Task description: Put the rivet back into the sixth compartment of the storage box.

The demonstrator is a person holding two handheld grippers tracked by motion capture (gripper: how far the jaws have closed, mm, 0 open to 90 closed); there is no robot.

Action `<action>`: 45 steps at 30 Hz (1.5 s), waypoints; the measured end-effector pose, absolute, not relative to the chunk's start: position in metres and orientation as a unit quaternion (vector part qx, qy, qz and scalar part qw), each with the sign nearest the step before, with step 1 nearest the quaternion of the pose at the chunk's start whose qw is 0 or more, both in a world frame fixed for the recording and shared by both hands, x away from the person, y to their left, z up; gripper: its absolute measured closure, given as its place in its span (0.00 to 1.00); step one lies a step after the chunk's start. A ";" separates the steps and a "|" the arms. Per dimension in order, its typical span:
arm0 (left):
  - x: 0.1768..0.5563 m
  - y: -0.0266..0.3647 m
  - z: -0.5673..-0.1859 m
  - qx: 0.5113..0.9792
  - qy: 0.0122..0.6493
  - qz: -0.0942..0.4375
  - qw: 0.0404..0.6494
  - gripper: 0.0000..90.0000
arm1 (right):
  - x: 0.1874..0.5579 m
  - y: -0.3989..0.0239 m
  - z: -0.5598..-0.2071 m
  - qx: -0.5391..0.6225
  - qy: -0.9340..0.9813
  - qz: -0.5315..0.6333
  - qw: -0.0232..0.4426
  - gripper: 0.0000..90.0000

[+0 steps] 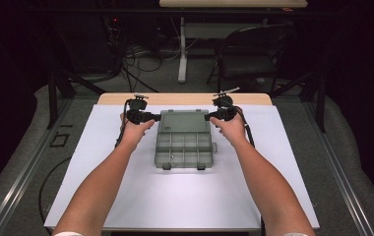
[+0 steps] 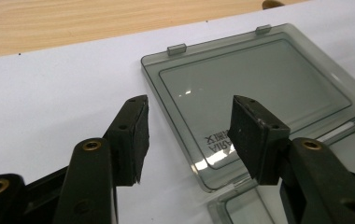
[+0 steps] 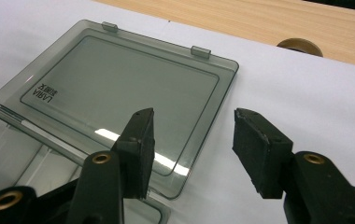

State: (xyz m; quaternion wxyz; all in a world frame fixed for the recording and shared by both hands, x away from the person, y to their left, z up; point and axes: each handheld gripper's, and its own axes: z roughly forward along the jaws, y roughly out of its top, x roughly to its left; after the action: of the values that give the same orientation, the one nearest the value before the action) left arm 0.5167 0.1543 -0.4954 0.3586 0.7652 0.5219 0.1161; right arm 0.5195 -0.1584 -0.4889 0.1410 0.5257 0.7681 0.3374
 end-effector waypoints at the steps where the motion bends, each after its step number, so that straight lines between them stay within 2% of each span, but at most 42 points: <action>1: 0.517 0.154 -0.497 0.764 0.522 0.117 0.360 0.53 | 0.520 -0.158 -0.490 0.526 0.767 0.339 0.141 0.53; 15: 0.518 0.147 -0.504 0.764 0.521 0.109 0.365 0.52 | 0.519 -0.158 -0.507 0.542 0.763 0.328 0.132 0.47; 28: 0.519 0.142 -0.513 0.769 0.528 0.104 0.346 0.53 | 0.517 -0.153 -0.513 0.538 0.760 0.341 0.133 0.51; 45: 0.515 0.148 -0.520 0.766 0.529 0.093 0.353 0.55 | 0.516 -0.152 -0.520 0.539 0.757 0.349 0.120 0.52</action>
State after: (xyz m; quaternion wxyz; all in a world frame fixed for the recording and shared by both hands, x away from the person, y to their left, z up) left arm 0.5150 0.1480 -0.5197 0.3533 0.7662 0.5286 0.0933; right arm 0.5162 -0.1518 -0.5198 0.1202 0.5387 0.7574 0.3488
